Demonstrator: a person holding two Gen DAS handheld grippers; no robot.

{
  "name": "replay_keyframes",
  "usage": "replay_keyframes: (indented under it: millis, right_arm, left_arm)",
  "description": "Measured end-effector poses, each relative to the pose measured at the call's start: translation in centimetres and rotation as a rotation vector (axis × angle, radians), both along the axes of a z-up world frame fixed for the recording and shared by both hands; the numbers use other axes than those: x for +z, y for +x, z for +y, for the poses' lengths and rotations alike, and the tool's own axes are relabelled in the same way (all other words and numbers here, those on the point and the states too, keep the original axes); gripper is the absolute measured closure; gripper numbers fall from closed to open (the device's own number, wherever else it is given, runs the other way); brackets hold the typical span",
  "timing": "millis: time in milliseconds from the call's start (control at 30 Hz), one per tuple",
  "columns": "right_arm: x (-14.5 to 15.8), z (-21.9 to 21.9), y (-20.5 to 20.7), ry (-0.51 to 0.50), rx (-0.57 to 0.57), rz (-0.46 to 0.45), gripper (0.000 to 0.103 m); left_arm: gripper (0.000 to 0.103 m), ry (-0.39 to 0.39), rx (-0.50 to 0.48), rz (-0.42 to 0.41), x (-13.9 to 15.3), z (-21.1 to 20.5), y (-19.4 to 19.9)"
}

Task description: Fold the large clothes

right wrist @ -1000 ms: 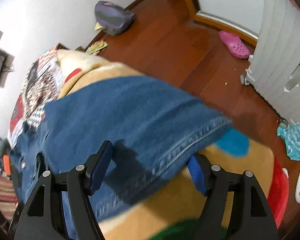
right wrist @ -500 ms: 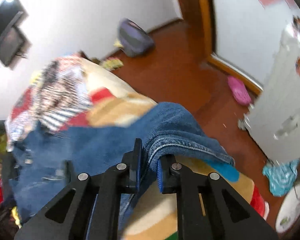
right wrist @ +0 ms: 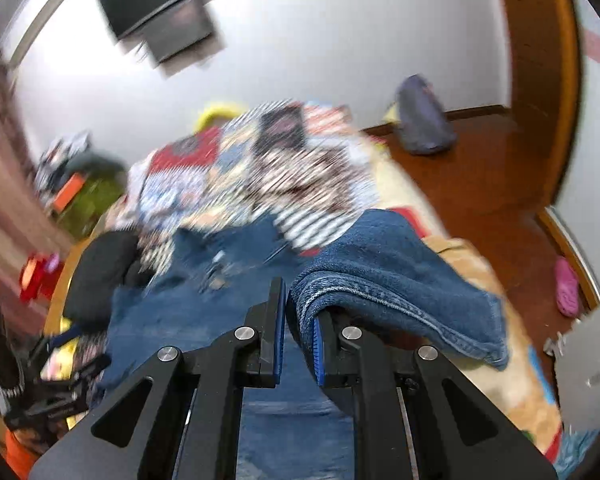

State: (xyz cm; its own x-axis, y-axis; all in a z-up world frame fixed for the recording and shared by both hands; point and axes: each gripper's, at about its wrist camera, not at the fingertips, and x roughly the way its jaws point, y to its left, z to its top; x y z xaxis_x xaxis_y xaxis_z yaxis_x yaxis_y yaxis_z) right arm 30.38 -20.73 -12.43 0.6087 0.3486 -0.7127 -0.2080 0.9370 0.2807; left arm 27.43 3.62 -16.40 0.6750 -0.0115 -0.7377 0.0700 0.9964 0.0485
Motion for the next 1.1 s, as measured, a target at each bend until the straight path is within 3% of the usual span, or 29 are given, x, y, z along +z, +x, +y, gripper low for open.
replay_keyframes:
  millis: [167,333,400,467,500,633,833,1100]
  right_arm:
    - [-5.4,4.3,0.4,-0.052,0.103,0.149,0.092]
    - [-8.3,5.9,-0.2,-0.117,0.134,0.254,0.091]
    - [-8.2,5.9,-0.7,-0.123,0.143,0.280,0.084]
    - [-7.6,6.1,-1.0,-0.114,0.153,0.297,0.060]
    - [-7.3,6.0,-1.3,-0.107,0.156,0.296,0.054]
    - [-5.4,5.3,-2.9,-0.105,0.164,0.236,0.050]
    - [-3.6,0.5,-3.1,-0.065,0.024,0.167,0.045]
    - [-6.6,-8.3,-0.8,0.078,-0.280,0.242,0.045]
  left_arm:
    - [0.019,0.005,0.001,0.022,-0.8,0.7,-0.7]
    - [0.019,0.010,0.008,0.045,-1.7,1.2,-1.1]
    - [0.019,0.003,0.008,0.057,-2.0,1.3,-1.1]
    - [0.019,0.001,0.009,0.062,-2.2,1.2,-1.1]
    - [0.019,0.000,0.009,0.062,-2.3,1.1,-1.1]
    - [0.019,-0.012,0.004,0.061,-2.2,0.6,-0.9]
    - [0.019,-0.014,-0.011,0.060,-2.1,-0.5,-0.4]
    - [0.019,-0.008,-0.025,0.070,-2.3,-1.6,0.2]
